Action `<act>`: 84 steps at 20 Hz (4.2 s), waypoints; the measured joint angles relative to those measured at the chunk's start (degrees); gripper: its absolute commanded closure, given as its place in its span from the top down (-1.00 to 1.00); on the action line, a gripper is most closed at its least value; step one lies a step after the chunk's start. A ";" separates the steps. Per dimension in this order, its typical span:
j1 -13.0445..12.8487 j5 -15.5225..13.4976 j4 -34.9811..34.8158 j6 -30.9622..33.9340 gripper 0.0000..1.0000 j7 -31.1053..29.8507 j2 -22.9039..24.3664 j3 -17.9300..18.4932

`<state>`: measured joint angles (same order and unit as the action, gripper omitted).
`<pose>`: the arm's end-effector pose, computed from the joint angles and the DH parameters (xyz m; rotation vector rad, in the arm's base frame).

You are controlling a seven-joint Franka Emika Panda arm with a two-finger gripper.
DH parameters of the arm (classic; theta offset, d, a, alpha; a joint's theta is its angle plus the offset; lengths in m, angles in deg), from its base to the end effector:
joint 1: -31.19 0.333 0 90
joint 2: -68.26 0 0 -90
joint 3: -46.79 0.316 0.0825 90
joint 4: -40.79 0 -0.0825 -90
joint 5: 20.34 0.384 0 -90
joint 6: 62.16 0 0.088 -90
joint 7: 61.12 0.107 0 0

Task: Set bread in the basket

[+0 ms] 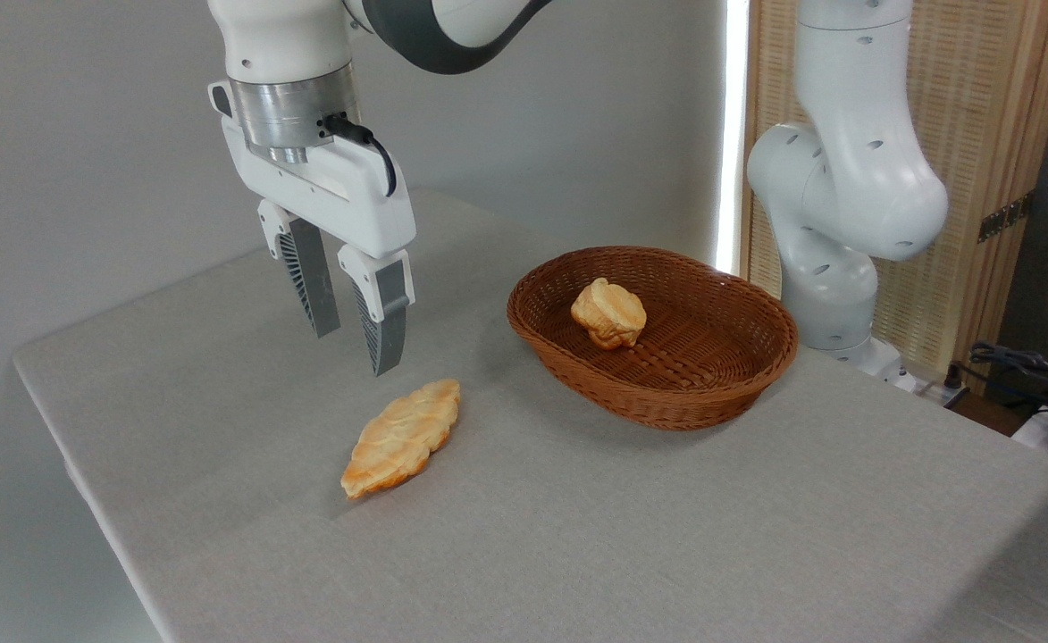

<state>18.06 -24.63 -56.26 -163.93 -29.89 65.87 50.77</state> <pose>0.5717 -0.0994 0.5606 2.8969 -1.0429 0.0825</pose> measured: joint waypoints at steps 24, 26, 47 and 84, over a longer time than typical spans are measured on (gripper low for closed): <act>-1.18 -0.20 -15.47 -11.48 1.00 -12.41 -0.30 -2.94; -1.24 -0.20 -15.60 -11.75 1.00 -12.42 -0.79 -3.02; -1.21 3.86 -15.98 -12.46 1.00 -12.16 -3.00 -4.43; -1.21 4.89 -15.69 -11.49 0.09 -10.71 -2.63 -5.15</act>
<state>16.85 -19.74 -71.95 -175.42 -40.60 63.24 45.62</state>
